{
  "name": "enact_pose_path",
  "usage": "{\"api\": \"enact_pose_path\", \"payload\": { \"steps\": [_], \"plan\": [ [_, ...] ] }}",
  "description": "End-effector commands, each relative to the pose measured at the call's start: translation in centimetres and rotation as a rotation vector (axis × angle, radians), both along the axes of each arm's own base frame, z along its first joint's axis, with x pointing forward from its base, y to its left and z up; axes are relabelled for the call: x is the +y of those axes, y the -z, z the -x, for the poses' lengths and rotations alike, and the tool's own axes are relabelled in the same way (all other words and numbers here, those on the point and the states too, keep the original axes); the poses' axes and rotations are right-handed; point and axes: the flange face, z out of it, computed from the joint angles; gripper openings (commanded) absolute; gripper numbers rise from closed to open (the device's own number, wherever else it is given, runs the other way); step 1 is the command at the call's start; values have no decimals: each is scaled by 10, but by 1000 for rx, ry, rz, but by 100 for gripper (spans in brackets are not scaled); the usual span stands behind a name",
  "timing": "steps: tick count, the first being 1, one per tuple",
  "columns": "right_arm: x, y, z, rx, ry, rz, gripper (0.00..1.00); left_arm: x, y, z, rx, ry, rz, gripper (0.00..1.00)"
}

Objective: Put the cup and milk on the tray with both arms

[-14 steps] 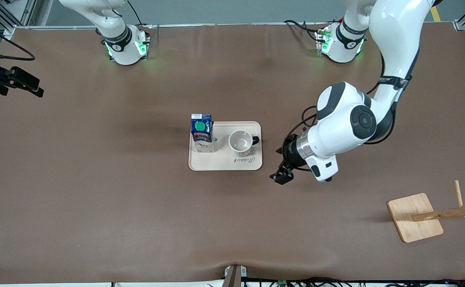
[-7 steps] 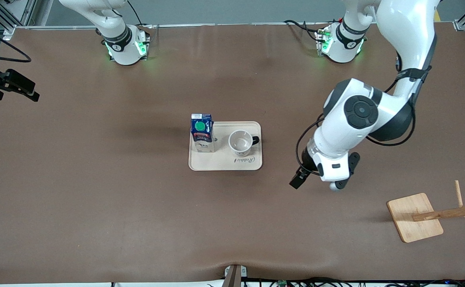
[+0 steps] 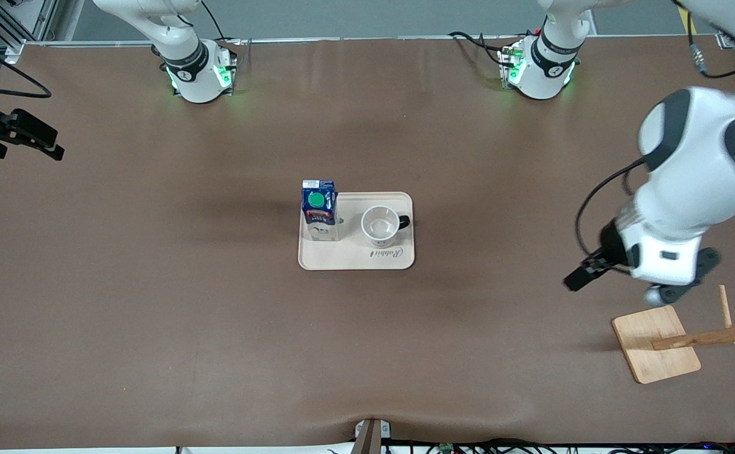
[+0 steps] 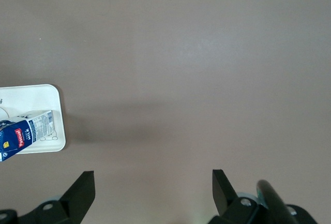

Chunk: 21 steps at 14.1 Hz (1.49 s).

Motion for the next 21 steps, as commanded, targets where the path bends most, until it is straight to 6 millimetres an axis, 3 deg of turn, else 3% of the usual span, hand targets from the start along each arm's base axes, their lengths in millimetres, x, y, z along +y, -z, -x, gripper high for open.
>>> {"api": "enact_pose_path", "payload": {
  "steps": [1,2,6,9,11,15,21],
  "plan": [
    [-3,-5,8,4,-5,8,100,16,-38,26,10,128,-62,100],
    [-3,-5,8,7,-6,8,100,31,-52,33,10,170,-93,100],
    [-3,-5,8,6,-6,8,100,36,-95,76,78,264,-118,100],
    [-2,-6,8,4,-7,8,100,50,-119,104,118,334,-59,100],
    [1,-6,8,4,-12,8,100,49,-131,126,150,373,-64,100],
    [3,-6,8,4,-16,7,100,62,-140,155,142,437,-70,100],
    [8,-6,10,12,-24,6,100,67,-144,161,132,438,-75,100]
  ]
}}
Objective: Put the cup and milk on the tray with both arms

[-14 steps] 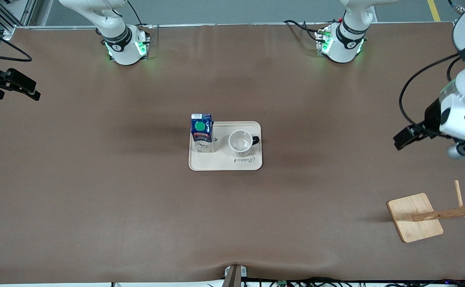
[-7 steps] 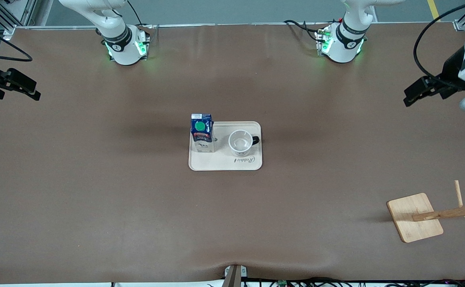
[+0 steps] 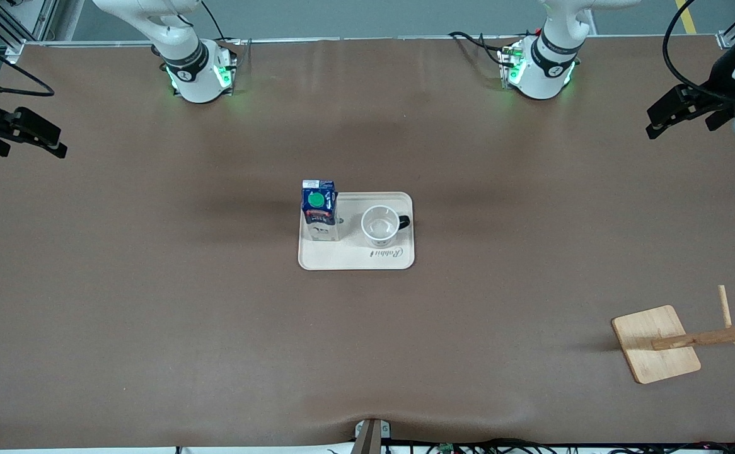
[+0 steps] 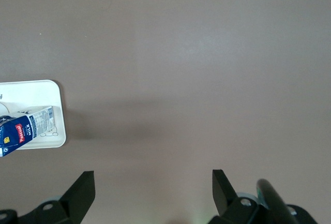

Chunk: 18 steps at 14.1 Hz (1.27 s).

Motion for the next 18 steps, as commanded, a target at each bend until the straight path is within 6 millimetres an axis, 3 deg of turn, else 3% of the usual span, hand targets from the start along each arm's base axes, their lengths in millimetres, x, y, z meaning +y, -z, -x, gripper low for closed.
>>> {"api": "enact_pose_path", "payload": {
  "steps": [1,4,7,9,18],
  "plan": [
    [4,-6,8,2,-16,6,100,2,1,5,-9,17,13,100],
    [3,-6,9,10,-13,4,100,5,15,4,-33,38,14,100],
    [0,-5,9,13,-8,2,100,41,21,3,-24,83,13,100],
    [2,-6,8,4,-13,1,100,48,17,3,-31,71,13,100],
    [-4,-4,6,2,-1,-4,100,34,10,2,-20,76,6,100]
  ]
}}
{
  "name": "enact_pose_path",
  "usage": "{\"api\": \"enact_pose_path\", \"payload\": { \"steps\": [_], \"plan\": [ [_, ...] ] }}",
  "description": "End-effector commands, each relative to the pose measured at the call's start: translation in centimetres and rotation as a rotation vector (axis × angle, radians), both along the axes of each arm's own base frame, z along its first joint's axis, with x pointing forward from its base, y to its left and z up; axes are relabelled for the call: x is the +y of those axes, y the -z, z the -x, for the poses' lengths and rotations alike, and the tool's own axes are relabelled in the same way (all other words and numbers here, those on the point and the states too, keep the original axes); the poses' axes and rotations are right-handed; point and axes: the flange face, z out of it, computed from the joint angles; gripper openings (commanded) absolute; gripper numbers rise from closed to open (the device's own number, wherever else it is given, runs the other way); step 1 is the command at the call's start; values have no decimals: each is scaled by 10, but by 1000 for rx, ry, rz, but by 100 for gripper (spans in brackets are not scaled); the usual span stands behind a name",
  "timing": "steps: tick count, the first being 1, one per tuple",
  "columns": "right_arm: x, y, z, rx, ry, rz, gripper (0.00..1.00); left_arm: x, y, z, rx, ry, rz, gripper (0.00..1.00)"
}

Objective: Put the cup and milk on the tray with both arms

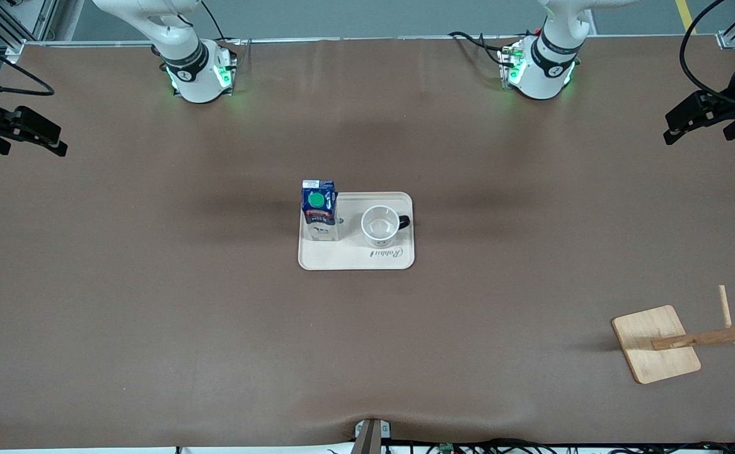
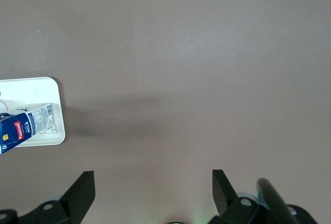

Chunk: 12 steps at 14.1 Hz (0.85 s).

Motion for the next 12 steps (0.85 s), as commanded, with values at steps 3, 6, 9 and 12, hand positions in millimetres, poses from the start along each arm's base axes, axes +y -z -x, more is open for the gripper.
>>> {"api": "enact_pose_path", "payload": {
  "steps": [3,6,9,12],
  "plan": [
    [-2,-5,4,-11,-4,-3,100,-4,-10,-3,-9,-42,10,100],
    [-2,-5,4,-11,-4,-3,100,-9,-7,-5,9,-32,3,100],
    [-3,-5,4,-11,-3,-3,100,-14,-7,-5,8,-20,-1,100],
    [-2,-5,4,-11,-4,-3,100,-21,-6,-5,11,-9,-3,100]
  ]
}}
